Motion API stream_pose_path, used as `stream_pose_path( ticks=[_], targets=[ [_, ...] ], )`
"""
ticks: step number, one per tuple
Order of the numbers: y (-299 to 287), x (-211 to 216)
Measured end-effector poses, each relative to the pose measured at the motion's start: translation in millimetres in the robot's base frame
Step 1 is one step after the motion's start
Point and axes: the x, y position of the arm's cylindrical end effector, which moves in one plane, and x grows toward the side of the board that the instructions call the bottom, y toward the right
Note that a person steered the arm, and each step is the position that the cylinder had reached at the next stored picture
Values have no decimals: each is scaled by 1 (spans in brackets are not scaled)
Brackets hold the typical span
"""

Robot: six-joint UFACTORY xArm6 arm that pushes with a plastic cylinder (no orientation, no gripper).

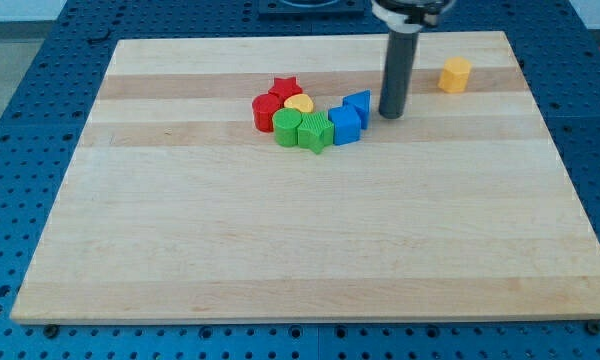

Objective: Move the yellow hexagon towards the blue triangle

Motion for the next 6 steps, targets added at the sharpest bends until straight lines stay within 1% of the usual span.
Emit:
stream_pose_path(
  ticks=[2, 3, 4, 5, 6],
  targets=[
    [109, -8],
    [155, -48],
    [165, -87],
    [145, -95],
    [107, -94]
  ],
)
